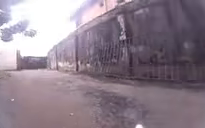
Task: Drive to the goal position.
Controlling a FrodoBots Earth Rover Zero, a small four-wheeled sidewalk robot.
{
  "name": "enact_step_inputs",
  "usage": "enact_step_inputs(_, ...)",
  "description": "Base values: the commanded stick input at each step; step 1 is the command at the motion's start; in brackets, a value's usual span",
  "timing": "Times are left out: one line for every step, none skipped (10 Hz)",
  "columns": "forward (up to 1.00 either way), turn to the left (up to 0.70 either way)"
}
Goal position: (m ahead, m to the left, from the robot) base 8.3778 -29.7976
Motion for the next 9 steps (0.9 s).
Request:
enact_step_inputs(0.00, -0.70)
enact_step_inputs(0.00, -0.70)
enact_step_inputs(0.00, -0.70)
enact_step_inputs(0.00, -0.70)
enact_step_inputs(0.00, -0.70)
enact_step_inputs(0.00, -0.70)
enact_step_inputs(0.00, -0.70)
enact_step_inputs(0.00, -0.70)
enact_step_inputs(0.00, -0.70)
